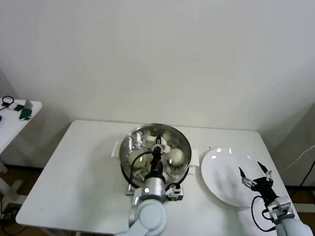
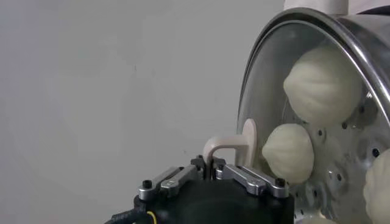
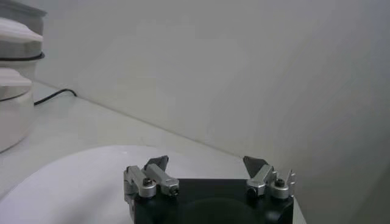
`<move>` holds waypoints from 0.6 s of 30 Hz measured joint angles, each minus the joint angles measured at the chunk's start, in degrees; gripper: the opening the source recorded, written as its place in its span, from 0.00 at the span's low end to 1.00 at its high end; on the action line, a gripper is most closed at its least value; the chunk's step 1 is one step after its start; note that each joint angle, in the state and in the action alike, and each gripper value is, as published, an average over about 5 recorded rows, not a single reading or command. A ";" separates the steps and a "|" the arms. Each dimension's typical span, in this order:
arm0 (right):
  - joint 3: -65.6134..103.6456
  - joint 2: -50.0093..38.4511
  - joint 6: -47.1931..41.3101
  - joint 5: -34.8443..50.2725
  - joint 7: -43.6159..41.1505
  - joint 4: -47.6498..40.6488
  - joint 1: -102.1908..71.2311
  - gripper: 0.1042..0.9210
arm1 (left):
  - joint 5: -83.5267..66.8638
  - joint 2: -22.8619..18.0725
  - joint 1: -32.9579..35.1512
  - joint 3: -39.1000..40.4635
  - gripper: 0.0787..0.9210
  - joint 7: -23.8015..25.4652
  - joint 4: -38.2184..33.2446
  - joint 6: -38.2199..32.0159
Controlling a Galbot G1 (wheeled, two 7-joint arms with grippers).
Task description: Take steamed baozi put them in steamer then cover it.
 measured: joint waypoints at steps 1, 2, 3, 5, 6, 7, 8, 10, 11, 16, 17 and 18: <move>0.03 0.00 -0.04 0.00 -0.03 -0.01 0.02 0.88 | -0.06 -0.02 -0.01 -0.06 0.13 0.02 -0.04 -0.07; 0.06 -0.01 -0.09 -0.02 -0.05 -0.02 0.03 0.88 | -0.12 -0.01 -0.02 -0.09 0.15 0.03 -0.12 -0.17; 0.09 -0.01 -0.16 -0.03 -0.07 -0.02 0.05 0.88 | -0.18 0.03 -0.06 -0.09 0.19 0.04 -0.24 -0.28; 0.19 -0.02 -0.31 -0.06 -0.10 -0.03 0.10 0.88 | -0.31 0.19 -0.11 -0.06 0.25 0.06 -0.54 -0.44; 0.24 -0.02 -0.38 -0.02 -0.09 -0.06 0.15 0.88 | -0.41 0.32 -0.10 -0.02 0.29 0.09 -0.74 -0.50; 0.30 -0.01 -0.46 0.06 -0.07 -0.10 0.21 0.88 | -0.54 0.48 -0.07 0.01 0.32 0.15 -0.96 -0.55; 0.36 -0.01 -0.55 0.16 -0.05 -0.14 0.26 0.88 | -0.67 0.65 -0.02 0.03 0.35 0.21 -1.18 -0.58; 0.45 -0.03 -0.75 0.37 0.02 -0.23 0.35 0.88 | -1.01 1.05 0.16 0.06 0.42 0.35 -1.76 -0.62; 0.47 -0.04 -0.85 0.45 0.05 -0.27 0.38 0.88 | -1.19 1.26 0.27 0.07 0.46 0.41 -2.09 -0.63; 0.41 -0.07 -1.18 0.54 0.10 -0.46 0.53 0.88 | -2.34 2.64 1.04 -0.24 0.63 0.55 -4.41 -0.68; 0.36 -0.07 -1.24 0.54 0.10 -0.47 0.57 0.88 | -2.57 2.97 1.23 -0.36 0.66 0.54 -4.95 -0.73; 0.30 -0.07 -1.31 0.53 0.11 -0.47 0.61 0.88 | -2.79 3.32 1.44 -0.49 0.70 0.53 -5.53 -0.81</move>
